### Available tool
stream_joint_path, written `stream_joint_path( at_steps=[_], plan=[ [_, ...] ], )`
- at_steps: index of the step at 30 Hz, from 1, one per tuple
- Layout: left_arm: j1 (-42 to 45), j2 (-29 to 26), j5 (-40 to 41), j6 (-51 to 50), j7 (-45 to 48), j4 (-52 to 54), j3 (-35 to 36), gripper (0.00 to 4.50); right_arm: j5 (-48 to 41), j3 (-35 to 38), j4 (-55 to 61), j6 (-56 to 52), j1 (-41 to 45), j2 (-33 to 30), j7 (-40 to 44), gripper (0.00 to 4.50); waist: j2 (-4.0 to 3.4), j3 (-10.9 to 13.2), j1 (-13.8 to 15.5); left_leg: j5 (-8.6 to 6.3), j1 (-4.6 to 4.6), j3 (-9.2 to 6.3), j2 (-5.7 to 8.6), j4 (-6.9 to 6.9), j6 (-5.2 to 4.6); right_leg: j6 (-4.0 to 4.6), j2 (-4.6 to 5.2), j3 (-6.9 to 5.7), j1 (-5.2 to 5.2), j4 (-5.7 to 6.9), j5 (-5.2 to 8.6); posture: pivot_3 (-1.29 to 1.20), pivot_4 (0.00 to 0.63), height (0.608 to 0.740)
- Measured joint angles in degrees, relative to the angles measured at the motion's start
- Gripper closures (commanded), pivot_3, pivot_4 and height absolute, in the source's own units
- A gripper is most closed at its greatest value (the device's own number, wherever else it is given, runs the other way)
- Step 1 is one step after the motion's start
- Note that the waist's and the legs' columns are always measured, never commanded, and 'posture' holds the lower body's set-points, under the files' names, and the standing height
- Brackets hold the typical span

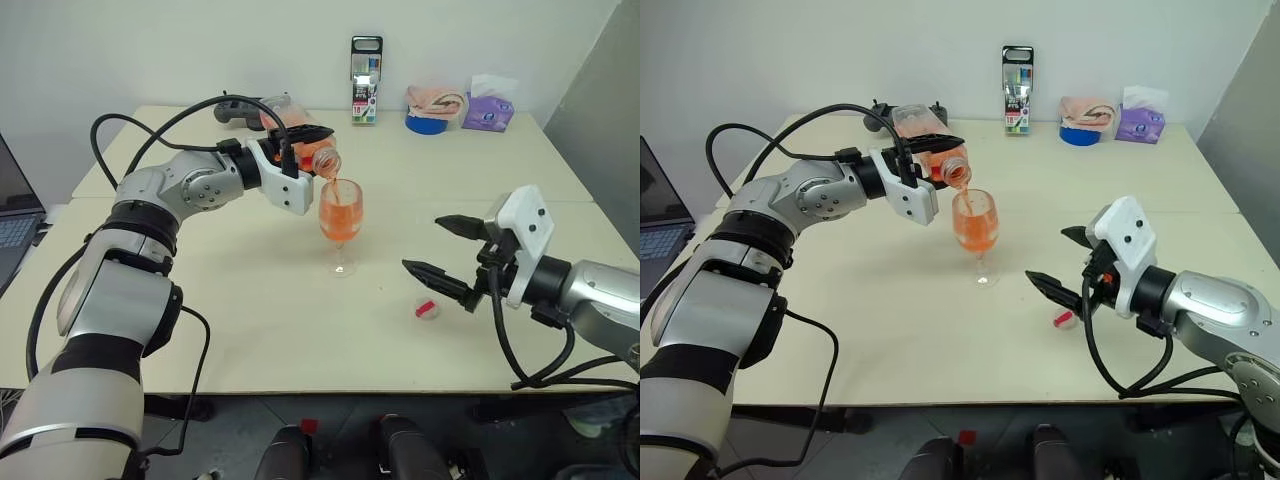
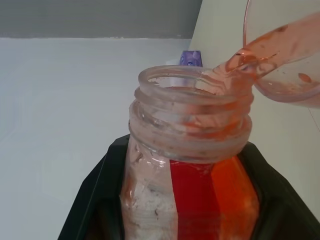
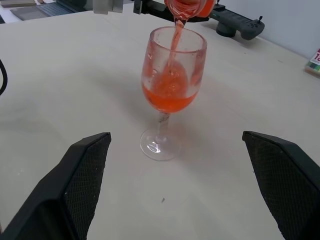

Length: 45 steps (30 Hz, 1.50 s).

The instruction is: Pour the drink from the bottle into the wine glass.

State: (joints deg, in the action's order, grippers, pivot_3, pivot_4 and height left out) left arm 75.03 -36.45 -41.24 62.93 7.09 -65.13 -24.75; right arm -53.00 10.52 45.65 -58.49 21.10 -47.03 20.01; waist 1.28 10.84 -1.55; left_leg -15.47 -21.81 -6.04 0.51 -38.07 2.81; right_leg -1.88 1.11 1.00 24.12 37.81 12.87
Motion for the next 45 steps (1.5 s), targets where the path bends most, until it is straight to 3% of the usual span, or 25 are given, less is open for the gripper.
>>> stream_joint_path(
  at_steps=[12,22,29,33,37,45],
  plan=[
    [-0.05,0.75,4.02,0.11,3.74,-0.05,0.5,2.37,1.32,-1.49,-0.3,0.77,0.14,0.01,0.97,0.0,0.0,0.0,-0.01,0.0,0.01,0.0,0.0,-0.01,0.0,0.0,0.0,0.0,0.0,0.03,0.0,0.0,0.15,0.74],
    [-4.06,5.24,27.78,-5.85,25.56,0.41,10.29,2.37,3.05,-2.98,-3.2,2.82,2.69,0.62,2.98,0.0,-0.01,0.0,-0.15,0.0,0.02,-0.01,-0.01,-0.02,0.0,0.27,-0.01,-0.02,0.01,0.08,-0.16,0.0,0.15,0.74],
    [-7.3,8.32,47.88,-29.68,39.7,10.39,21.71,2.37,0.87,-2.7,-7.48,4.78,8.26,3.17,7.05,0.0,-0.01,0.0,-0.3,0.0,0.03,-0.04,-0.04,-0.04,-0.01,0.28,-0.04,-0.03,0.03,0.11,-0.16,0.0,0.15,0.74],
    [-9.94,7.53,53.73,-45.07,38.86,18.0,27.14,2.37,-0.21,-2.84,-10.88,5.93,12.33,4.77,9.05,0.0,-0.01,-0.01,-0.36,0.0,0.08,-0.04,-0.04,-0.03,-0.01,0.28,-0.04,-0.01,0.04,0.19,-0.16,0.0,0.15,0.74],
    [-15.99,5.98,56.43,-62.94,29.17,22.65,32.69,2.37,0.83,-6.56,-14.63,6.5,20.46,6.64,10.96,0.0,-0.07,-0.04,-1.2,0.0,0.25,-0.06,-0.12,0.02,-0.01,0.14,-0.09,0.0,0.01,0.28,-0.08,0.0,0.15,0.74],
    [-28.59,6.88,55.27,-72.81,13.48,30.75,36.7,2.37,10.11,-17.73,-21.41,9.1,29.91,11.63,14.05,0.0,-0.06,-0.04,-0.83,0.01,-0.01,-0.16,-0.07,0.0,0.02,0.32,-0.02,-0.07,0.2,0.23,-0.19,0.0,0.15,0.74]
  ],
)
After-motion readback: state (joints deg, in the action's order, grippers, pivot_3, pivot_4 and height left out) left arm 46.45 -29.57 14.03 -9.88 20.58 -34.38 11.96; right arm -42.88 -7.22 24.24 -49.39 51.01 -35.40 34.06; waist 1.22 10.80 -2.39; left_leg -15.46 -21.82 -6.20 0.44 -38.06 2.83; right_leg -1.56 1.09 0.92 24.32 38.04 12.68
